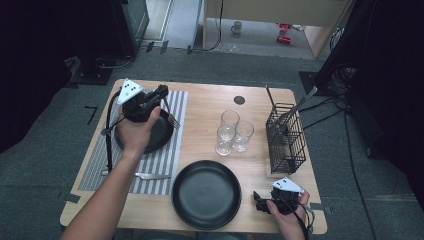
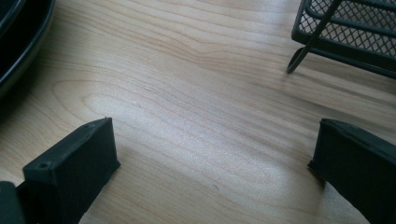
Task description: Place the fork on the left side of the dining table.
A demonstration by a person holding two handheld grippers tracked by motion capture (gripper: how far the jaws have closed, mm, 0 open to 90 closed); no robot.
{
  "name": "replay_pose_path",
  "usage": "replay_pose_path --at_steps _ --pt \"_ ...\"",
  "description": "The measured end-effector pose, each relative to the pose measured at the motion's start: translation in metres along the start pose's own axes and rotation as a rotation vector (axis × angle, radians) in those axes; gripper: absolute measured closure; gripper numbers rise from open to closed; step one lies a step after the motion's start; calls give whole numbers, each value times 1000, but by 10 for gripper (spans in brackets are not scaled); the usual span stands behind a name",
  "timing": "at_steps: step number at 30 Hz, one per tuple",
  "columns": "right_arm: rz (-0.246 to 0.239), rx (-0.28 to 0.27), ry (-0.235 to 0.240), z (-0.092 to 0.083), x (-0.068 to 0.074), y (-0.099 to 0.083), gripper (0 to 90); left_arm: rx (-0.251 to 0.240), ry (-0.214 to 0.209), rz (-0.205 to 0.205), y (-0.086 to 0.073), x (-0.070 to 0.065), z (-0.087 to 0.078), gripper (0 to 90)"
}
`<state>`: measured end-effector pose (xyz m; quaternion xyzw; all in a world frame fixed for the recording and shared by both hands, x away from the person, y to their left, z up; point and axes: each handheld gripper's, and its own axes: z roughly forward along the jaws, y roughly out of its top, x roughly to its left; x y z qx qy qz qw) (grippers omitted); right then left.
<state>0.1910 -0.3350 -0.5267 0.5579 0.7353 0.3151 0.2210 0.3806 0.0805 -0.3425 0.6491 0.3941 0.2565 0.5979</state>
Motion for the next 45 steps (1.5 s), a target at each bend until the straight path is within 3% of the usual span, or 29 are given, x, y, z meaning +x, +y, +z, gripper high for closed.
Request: replay_pose_path --at_steps 7,13,18,21,29,34,45 --pt "1 0 0 0 0 0 0 -10 15 -1 0 4 7 886" --pt "5 0 -3 0 0 0 0 -35 45 30 1 4 20 886" --pt "10 0 -9 1 0 0 0 -22 26 -2 1 10 32 885" --pt "9 0 -9 1 0 0 0 -5 19 -45 0 16 38 885" --pt "9 0 -9 1 0 0 0 4 77 -62 -7 30 54 885" --pt "11 0 -9 0 0 0 0 2 108 -44 -7 37 65 884" --pt "11 0 -9 0 0 0 0 15 136 -47 -11 49 93 884"
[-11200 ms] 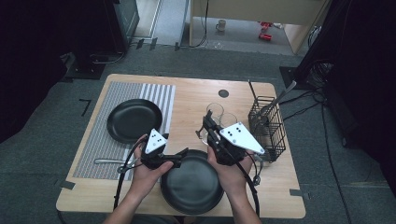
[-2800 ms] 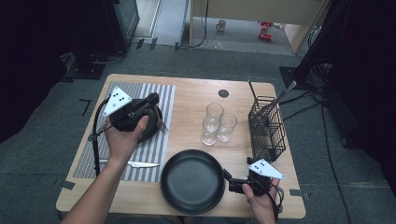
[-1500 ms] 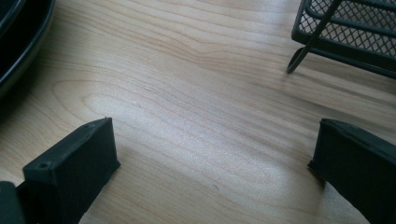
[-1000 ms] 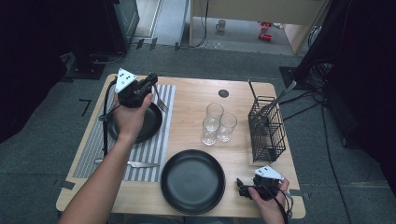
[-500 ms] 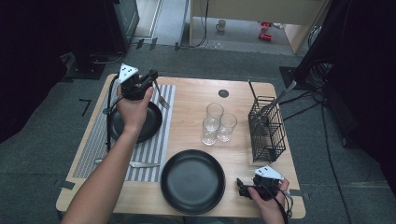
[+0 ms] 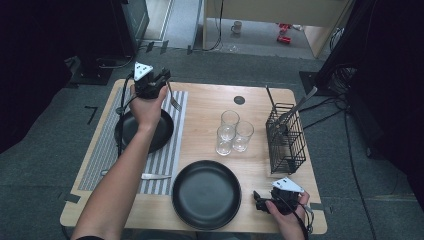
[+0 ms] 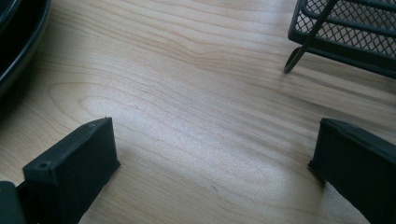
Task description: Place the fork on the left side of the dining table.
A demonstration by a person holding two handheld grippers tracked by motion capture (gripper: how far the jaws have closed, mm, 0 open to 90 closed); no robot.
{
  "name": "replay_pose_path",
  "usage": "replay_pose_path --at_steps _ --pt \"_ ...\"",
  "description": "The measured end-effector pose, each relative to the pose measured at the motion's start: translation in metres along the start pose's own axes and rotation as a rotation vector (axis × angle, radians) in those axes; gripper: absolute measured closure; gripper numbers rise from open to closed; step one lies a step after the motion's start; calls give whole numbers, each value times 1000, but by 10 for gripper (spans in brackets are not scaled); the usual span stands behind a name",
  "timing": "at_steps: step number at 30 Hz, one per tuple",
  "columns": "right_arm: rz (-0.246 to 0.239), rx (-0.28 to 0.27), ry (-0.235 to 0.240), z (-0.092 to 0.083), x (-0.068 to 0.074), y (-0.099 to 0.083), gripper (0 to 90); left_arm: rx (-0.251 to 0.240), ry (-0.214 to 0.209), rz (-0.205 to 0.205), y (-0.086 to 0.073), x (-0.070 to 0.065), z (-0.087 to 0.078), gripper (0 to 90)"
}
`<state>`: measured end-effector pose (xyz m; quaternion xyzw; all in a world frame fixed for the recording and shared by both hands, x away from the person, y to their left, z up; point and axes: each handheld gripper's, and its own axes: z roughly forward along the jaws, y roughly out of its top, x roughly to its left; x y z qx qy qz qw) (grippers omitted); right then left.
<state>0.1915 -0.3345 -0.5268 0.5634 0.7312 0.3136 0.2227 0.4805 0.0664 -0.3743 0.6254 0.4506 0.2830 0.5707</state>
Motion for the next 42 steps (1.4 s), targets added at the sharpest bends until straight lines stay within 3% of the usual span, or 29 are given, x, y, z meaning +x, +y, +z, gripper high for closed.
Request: replay_pose_path --at_steps 6,12,18,24,32,37,40,42 --pt "-1 0 0 0 0 0 0 14 10 2 -6 8 20 884" --pt "0 0 0 0 0 0 0 -12 56 -13 -14 16 36 884" --pt "0 -1 0 0 0 0 0 3 96 -21 -27 28 47 884" --pt "1 -1 0 0 0 0 0 31 99 -17 -37 37 54 884" --pt "2 -1 0 0 0 0 0 41 63 23 -38 36 47 883" --pt "1 -1 0 0 0 0 0 32 53 -10 -42 40 37 882" --pt "1 -1 -1 0 0 0 0 36 64 -49 -43 43 33 880" --pt "4 -1 -2 0 1 0 0 41 73 -48 -43 44 31 881"
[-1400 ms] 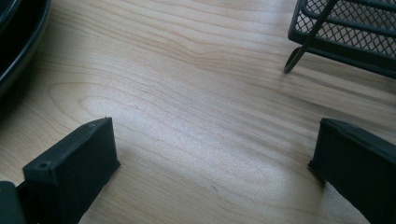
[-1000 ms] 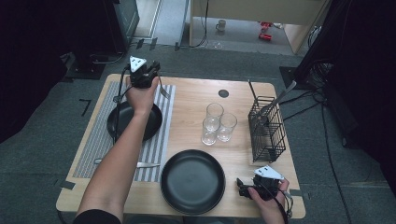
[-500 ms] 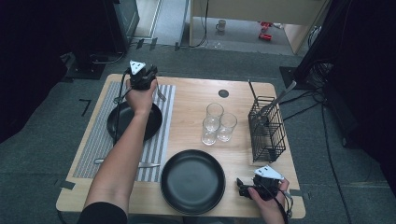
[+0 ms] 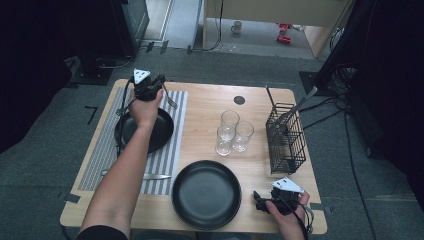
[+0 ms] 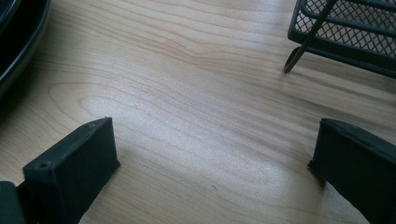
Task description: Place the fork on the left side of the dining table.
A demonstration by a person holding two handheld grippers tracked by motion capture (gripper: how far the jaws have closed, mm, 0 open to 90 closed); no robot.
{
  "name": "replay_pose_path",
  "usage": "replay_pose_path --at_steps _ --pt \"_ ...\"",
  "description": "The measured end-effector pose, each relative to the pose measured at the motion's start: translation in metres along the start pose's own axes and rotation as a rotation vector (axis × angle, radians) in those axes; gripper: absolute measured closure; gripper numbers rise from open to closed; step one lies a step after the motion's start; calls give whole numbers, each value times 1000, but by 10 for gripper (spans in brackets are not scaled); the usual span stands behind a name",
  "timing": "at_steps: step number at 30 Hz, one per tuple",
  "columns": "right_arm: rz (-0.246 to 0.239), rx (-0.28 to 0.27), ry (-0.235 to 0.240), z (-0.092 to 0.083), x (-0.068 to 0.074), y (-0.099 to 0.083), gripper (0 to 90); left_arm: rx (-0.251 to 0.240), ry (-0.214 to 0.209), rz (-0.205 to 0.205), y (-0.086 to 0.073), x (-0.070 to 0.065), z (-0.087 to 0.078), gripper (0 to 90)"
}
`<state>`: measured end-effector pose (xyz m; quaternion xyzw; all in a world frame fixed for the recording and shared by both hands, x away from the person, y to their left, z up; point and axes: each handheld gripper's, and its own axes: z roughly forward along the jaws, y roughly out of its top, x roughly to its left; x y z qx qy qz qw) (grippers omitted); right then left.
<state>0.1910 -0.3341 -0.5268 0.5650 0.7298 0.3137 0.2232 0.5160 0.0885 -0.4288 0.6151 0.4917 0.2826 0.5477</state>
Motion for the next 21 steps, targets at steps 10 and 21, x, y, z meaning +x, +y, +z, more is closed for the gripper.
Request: replay_pose_path --at_steps 10,21 --pt "0 0 0 0 0 0 0 41 20 -13 4 -1 -3 886" --pt "1 -1 0 0 0 0 0 13 12 -32 14 -6 14 886"
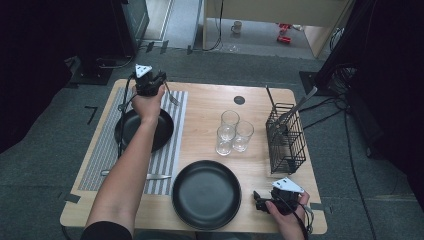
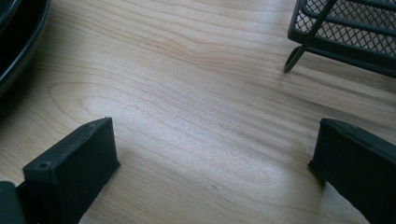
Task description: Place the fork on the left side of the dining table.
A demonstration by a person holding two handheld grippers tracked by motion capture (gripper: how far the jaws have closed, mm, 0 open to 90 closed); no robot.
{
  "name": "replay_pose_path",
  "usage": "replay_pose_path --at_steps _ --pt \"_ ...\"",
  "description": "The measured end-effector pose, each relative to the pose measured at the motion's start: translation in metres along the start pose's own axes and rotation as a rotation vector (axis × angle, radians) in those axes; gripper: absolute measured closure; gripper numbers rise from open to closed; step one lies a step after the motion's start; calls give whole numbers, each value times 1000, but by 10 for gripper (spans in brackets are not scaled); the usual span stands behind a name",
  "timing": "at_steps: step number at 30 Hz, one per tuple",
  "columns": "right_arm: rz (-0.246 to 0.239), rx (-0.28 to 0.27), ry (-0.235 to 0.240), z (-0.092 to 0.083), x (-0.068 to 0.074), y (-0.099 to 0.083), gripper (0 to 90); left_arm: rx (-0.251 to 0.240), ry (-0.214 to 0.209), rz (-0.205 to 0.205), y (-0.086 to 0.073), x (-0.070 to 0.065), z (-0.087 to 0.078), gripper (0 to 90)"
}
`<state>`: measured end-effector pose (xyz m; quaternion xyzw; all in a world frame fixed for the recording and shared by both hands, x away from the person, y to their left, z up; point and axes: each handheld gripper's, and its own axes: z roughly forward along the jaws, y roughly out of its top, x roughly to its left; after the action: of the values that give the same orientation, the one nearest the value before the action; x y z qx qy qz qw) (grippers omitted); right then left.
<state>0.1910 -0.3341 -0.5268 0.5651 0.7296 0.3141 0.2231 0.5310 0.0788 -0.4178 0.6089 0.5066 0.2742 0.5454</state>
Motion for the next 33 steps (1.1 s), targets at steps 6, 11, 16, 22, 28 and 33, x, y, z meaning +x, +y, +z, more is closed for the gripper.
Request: replay_pose_path --at_steps 6,11,16,22,28,33 --pt "0 0 1 0 0 0 0 43 8 0 1 6 16 885" --pt "0 0 0 0 0 0 0 35 16 -34 5 10 15 885" --pt "0 0 0 0 0 0 0 39 28 -23 1 17 14 884" --pt "0 0 0 0 0 0 0 39 27 -50 -1 28 13 879" --pt "0 0 0 0 0 0 0 35 47 -75 -6 40 10 865" --pt "0 0 0 0 0 0 0 48 61 -102 -9 53 9 851"
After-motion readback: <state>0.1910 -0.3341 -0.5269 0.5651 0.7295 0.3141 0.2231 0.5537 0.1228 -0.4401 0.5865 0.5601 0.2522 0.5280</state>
